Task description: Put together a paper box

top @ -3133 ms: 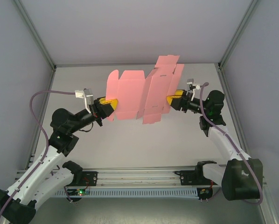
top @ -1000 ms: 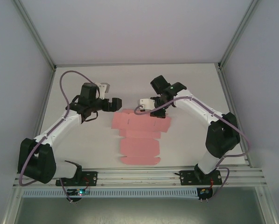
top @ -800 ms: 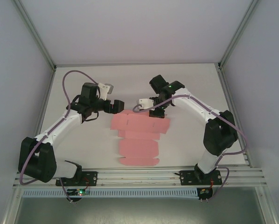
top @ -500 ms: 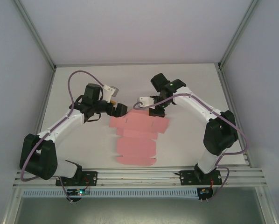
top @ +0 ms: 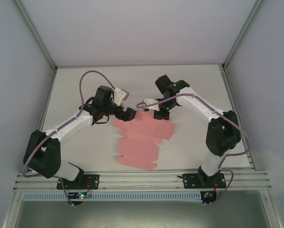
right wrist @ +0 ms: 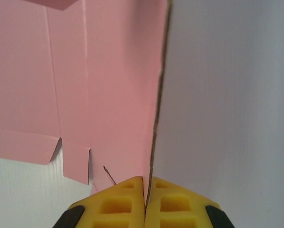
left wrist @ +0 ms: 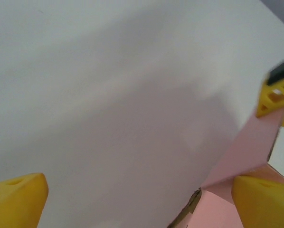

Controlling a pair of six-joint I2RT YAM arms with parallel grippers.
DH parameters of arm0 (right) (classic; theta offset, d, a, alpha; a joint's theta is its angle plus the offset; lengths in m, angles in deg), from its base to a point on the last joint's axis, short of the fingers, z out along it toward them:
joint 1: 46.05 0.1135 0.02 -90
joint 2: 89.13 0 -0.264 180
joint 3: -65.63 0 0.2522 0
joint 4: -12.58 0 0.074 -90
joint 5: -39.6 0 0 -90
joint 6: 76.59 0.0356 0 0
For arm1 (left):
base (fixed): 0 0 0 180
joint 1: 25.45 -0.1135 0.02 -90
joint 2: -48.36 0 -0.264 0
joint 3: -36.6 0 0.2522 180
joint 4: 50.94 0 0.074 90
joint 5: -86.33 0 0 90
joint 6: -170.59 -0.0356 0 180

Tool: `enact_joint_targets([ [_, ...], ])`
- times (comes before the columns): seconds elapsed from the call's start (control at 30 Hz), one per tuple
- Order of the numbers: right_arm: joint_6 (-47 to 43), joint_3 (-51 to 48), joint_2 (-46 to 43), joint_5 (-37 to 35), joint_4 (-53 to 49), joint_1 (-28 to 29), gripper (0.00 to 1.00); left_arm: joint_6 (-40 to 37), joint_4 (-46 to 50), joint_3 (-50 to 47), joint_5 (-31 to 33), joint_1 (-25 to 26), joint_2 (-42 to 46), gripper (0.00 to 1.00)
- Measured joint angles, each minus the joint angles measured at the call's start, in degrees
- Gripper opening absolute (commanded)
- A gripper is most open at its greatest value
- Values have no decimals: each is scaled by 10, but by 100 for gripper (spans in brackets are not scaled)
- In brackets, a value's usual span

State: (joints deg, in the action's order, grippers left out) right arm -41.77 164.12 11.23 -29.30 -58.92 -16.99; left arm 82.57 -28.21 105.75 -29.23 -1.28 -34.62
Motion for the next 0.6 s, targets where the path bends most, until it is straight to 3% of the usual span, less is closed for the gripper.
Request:
enact_joint_targets([
  [0.17,13,-1,0,11,7,-1,0,36,-55,-10,109,26,0,100],
  [0.6,59,-18,0,16,57,-1,0,110,-85,-18,245,62,2,100],
])
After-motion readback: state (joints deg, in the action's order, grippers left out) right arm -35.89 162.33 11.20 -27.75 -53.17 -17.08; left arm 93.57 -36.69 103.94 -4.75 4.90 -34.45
